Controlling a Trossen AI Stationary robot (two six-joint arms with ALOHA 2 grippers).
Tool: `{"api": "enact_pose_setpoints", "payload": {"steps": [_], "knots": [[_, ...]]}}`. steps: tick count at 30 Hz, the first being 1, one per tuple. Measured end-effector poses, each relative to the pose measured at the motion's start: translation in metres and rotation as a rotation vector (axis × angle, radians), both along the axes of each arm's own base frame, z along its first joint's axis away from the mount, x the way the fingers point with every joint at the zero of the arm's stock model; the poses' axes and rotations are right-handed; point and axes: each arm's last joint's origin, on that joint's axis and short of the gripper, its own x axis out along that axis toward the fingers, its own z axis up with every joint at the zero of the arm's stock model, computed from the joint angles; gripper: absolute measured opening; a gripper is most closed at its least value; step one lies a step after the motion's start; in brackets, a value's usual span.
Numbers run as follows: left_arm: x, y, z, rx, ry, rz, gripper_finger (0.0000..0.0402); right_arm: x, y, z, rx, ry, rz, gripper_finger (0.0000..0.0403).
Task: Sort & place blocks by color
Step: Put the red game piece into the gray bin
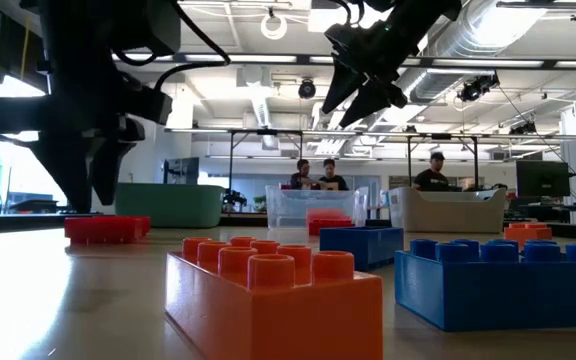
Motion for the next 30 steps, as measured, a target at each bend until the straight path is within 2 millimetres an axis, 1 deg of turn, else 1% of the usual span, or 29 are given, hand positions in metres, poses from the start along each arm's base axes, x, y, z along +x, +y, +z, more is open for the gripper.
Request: {"api": "enact_pose_setpoints", "payload": {"steps": [4, 11, 15, 21, 24, 30], "knots": [[0.001, 0.0, 0.0, -0.005, -0.007, -0.026, 0.0243, 0.0, 0.0, 0.0, -0.001, 0.001, 0.002, 0.0226], [0.007, 0.0, -0.017, -0.025, 0.059, -0.042, 0.0243, 0.0, 0.0, 0.0, 0.0, 0.002, 0.003, 0.0226], [0.01, 0.004, -0.028, -0.002, 0.099, -0.015, 0.0243, 0.0, 0.0, 0.0, 0.001, 0.005, 0.004, 0.0226], [0.012, 0.006, -0.033, -0.008, 0.115, -0.003, 0.0237, -0.001, 0.0, -0.001, 0.001, 0.01, 0.004, 0.0226], [0.012, 0.006, -0.033, -0.009, 0.113, -0.006, 0.021, 0.0, 0.0, -0.001, 0.005, 0.009, 0.007, 0.0226], [0.012, 0.006, -0.033, -0.019, 0.121, -0.042, 0.0106, 0.0, 0.001, -0.001, 0.012, 0.007, 0.013, 0.0226]]}}
